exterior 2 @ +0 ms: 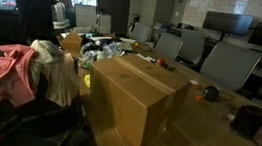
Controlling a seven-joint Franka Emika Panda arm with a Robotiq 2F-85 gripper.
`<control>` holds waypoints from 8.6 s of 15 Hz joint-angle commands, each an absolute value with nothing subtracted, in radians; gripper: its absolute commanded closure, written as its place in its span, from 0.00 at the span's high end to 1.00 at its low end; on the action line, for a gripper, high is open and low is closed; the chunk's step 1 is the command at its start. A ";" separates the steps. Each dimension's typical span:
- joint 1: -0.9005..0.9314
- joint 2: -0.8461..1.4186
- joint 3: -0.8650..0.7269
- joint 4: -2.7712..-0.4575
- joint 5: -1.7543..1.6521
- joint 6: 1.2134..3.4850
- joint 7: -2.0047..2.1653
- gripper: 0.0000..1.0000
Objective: Put the clothes on the chair on to the box.
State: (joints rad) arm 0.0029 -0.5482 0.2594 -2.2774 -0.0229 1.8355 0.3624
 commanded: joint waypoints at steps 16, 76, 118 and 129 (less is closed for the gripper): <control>0.116 -0.221 0.316 -2.064 -0.042 1.774 0.392 1.00; 0.132 -0.016 0.174 -2.148 0.058 1.739 0.617 0.27; -0.195 0.104 -0.191 -1.518 0.386 1.320 0.839 0.08; -0.266 0.143 -0.258 -1.587 0.572 1.377 0.924 0.08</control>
State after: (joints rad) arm -0.2592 0.1524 -0.2465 -1.5821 0.5487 1.3625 0.8634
